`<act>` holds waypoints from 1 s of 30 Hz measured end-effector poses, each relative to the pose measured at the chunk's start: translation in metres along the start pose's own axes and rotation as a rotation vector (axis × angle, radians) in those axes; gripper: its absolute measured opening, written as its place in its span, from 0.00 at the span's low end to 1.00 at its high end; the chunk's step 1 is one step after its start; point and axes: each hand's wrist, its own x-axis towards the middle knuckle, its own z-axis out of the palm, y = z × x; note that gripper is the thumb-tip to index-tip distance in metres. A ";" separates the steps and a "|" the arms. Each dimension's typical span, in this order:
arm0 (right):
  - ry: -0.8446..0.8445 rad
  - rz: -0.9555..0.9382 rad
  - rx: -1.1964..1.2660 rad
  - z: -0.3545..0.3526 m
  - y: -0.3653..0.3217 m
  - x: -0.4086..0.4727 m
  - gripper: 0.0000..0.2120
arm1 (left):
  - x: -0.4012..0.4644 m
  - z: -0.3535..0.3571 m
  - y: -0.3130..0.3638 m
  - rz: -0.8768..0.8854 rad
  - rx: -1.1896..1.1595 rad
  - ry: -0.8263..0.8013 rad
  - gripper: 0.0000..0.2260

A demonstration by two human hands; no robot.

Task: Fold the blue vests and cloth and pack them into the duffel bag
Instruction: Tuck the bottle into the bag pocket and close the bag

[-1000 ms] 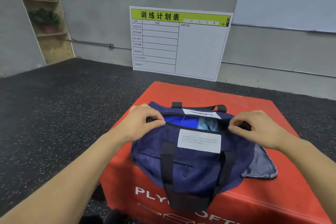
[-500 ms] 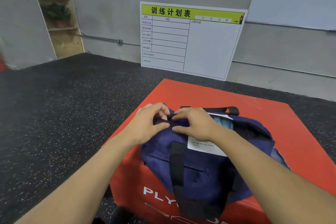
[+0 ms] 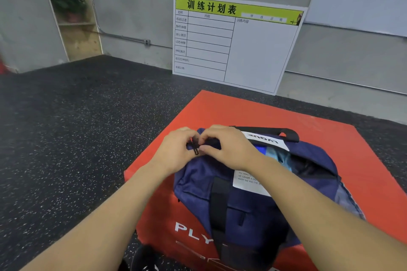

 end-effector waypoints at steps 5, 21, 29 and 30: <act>0.004 0.039 -0.060 0.012 -0.012 0.014 0.08 | -0.004 -0.008 0.000 -0.059 -0.092 0.004 0.17; 0.014 -0.026 0.059 0.011 -0.012 -0.001 0.06 | -0.007 -0.016 0.001 0.050 -0.062 -0.090 0.09; -0.011 0.299 0.126 -0.016 -0.007 -0.015 0.05 | -0.006 -0.027 -0.010 -0.033 -0.046 -0.036 0.07; -0.016 0.337 0.104 -0.025 -0.002 -0.022 0.05 | -0.006 -0.029 -0.010 -0.050 -0.048 -0.018 0.06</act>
